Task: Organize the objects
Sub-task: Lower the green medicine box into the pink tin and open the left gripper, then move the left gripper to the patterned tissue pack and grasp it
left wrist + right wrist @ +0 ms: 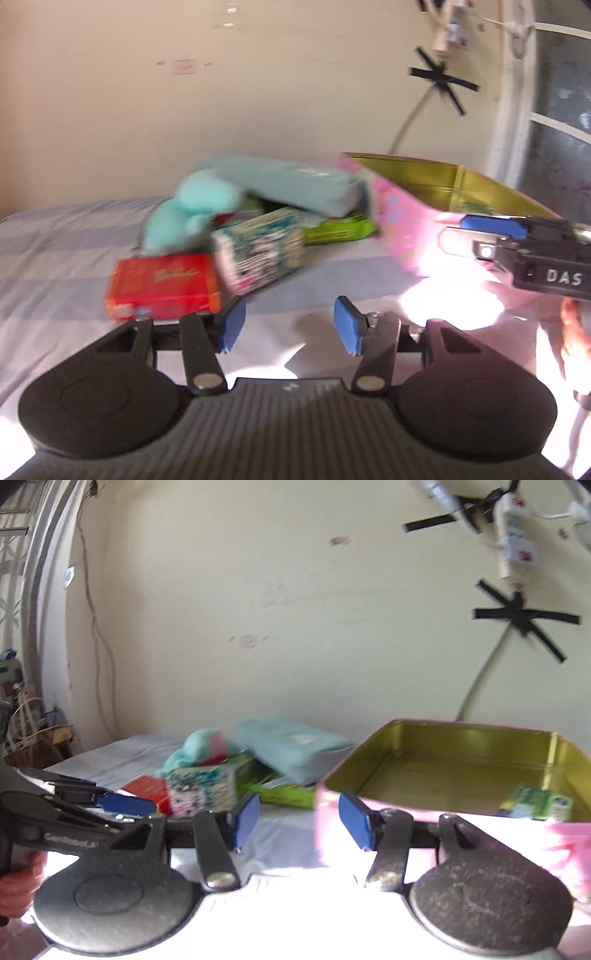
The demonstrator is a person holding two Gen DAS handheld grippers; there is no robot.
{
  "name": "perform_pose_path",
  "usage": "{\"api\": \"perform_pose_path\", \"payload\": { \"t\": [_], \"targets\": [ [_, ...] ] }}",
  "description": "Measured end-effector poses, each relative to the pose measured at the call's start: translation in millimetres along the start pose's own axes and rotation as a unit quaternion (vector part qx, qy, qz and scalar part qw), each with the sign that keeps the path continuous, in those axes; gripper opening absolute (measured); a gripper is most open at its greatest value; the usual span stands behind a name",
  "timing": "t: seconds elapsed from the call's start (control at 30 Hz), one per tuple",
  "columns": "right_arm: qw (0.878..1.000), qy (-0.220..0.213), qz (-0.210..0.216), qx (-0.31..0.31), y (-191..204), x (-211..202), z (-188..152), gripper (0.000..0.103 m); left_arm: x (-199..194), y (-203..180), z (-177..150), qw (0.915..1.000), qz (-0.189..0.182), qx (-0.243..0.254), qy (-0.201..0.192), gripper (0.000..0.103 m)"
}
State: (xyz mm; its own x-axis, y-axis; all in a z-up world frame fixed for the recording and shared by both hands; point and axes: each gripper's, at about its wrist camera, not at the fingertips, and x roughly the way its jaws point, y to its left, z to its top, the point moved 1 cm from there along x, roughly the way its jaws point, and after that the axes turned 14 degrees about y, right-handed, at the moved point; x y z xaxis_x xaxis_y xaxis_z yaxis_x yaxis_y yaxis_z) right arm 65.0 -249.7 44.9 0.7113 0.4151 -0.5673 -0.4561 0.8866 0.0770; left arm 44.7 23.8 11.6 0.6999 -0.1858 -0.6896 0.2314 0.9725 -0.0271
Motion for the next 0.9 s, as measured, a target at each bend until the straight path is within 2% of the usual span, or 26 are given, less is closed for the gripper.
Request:
{"api": "perform_pose_path", "payload": {
  "t": [0.03, 0.1, 0.2, 0.27, 0.33, 0.43, 0.5, 0.6, 0.7, 0.77, 0.8, 0.9],
  "targets": [
    [1.000, 0.016, 0.012, -0.005, 14, 12, 5, 0.050, 0, 14, -5, 0.9997, 0.018, -0.018, -0.002, 0.055],
    [0.999, 0.036, 0.033, 0.000, 33, 34, 20, 0.050, 0, 34, -13, 0.9985, 0.028, -0.047, -0.010, 0.055],
    [0.995, 0.061, 0.058, 0.044, 47, 73, 53, 0.050, -3, 52, -15, 0.9949, -0.008, -0.098, -0.021, 0.054],
    [0.994, 0.072, 0.060, 0.061, 54, 100, 75, 0.050, -6, 51, -16, 0.9947, -0.011, -0.097, -0.030, 0.055],
    [0.992, 0.092, 0.045, 0.067, 57, 126, 91, 0.050, -8, 46, -16, 0.9959, -0.007, -0.082, -0.036, 0.055],
    [0.986, 0.134, 0.057, 0.077, 55, 145, 91, 0.046, -13, 39, -19, 0.9966, -0.002, -0.064, -0.052, 0.055],
    [0.984, 0.143, 0.074, 0.072, 54, 133, 73, 0.045, -13, 46, -22, 0.9959, -0.016, -0.068, -0.057, 0.058],
    [0.983, 0.150, 0.089, 0.054, 54, 99, 34, 0.046, -14, 55, -22, 0.9925, -0.059, -0.093, -0.053, 0.060],
    [0.987, 0.126, 0.086, 0.042, 53, 59, -1, 0.047, -10, 63, -18, 0.9824, -0.130, -0.132, -0.025, 0.060],
    [0.991, 0.111, 0.075, 0.030, 52, 41, -10, 0.053, -8, 60, -15, 0.9751, -0.169, -0.144, -0.009, 0.060],
    [0.991, 0.110, 0.068, 0.024, 52, 39, -12, 0.056, -8, 56, -12, 0.9743, -0.175, -0.141, -0.005, 0.059],
    [0.990, 0.126, 0.059, -0.003, 56, 49, -6, 0.057, 0, 44, -1, 0.9744, -0.178, -0.137, 0.016, 0.059]
  ]
}}
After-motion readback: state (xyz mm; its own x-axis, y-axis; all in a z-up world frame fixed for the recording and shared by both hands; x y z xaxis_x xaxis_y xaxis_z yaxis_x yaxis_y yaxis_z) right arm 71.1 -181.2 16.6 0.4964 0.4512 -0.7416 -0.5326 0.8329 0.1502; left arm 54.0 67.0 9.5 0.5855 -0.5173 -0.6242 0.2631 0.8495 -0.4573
